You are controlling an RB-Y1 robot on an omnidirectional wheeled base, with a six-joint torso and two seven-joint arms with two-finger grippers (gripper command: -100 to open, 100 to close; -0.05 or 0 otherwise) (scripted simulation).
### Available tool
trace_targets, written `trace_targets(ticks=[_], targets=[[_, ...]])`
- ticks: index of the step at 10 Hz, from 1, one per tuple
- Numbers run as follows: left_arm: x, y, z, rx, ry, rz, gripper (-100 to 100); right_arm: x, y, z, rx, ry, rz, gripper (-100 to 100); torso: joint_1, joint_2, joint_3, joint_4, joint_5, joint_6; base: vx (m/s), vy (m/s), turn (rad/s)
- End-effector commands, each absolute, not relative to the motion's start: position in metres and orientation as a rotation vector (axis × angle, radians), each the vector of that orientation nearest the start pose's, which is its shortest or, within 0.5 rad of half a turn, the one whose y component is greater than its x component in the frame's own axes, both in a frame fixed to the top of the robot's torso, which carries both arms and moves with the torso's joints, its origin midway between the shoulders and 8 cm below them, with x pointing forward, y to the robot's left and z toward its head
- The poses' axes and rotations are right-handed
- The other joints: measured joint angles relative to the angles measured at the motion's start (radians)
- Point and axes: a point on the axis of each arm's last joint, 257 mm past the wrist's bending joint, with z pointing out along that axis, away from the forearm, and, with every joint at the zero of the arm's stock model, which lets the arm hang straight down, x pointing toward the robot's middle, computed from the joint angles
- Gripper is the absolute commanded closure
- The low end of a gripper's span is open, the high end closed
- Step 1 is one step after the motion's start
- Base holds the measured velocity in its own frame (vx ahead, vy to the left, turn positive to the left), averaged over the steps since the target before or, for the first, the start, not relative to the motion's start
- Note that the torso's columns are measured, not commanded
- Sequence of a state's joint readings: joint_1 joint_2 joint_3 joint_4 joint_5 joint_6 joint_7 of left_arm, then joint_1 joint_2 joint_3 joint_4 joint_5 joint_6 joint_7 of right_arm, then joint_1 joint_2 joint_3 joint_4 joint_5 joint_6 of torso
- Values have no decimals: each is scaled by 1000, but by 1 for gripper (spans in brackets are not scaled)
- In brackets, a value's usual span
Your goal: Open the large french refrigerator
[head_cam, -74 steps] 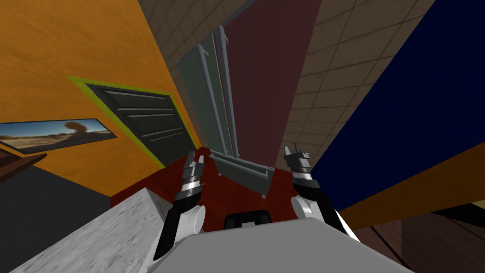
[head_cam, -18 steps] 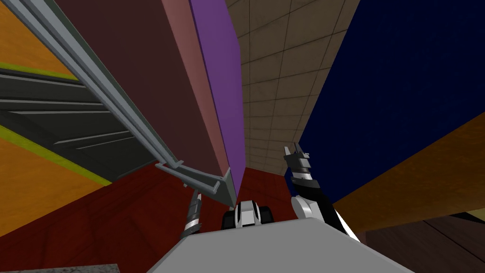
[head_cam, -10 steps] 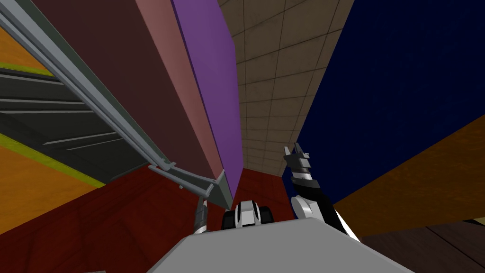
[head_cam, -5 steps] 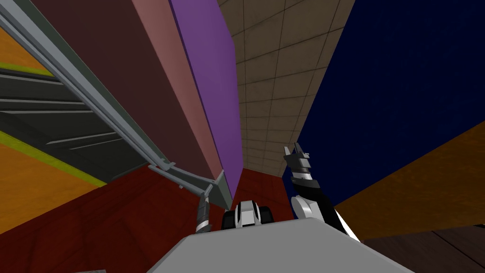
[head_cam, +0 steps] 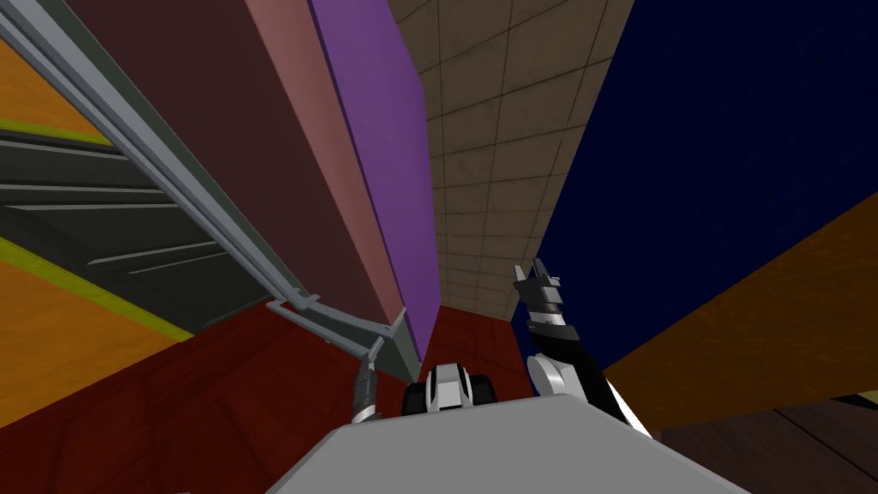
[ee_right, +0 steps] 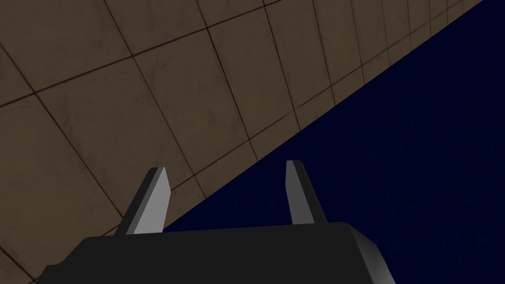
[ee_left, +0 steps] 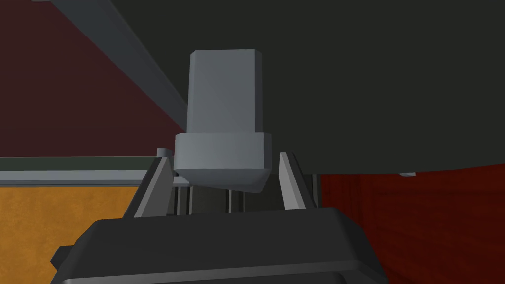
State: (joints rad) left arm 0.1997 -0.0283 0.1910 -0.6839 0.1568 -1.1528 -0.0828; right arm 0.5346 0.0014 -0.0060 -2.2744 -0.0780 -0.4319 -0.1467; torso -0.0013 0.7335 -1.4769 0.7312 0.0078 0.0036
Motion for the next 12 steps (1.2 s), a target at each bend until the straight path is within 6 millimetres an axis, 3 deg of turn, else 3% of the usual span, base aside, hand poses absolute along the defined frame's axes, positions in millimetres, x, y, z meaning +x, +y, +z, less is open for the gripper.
trace_targets(ticks=[1, 5, 12], targets=[[312, 350, -418, -1301, 888, -918, 100, 351, -297, -3, 851, 582, 1442, 0, 1, 0, 0, 2, -3, -1, -93, 15, 44], [325, 355, -420, -1315, 916, -923, 100, 351, -297, -3, 851, 582, 1442, 0, 5, 3, 1, 5, -6, -5, -158, 28, 38], [317, 364, -417, -1304, 920, -938, 100, 351, -297, -3, 851, 582, 1442, 0, 4, 4, 1, 5, -7, -5, -70, 15, 27]])
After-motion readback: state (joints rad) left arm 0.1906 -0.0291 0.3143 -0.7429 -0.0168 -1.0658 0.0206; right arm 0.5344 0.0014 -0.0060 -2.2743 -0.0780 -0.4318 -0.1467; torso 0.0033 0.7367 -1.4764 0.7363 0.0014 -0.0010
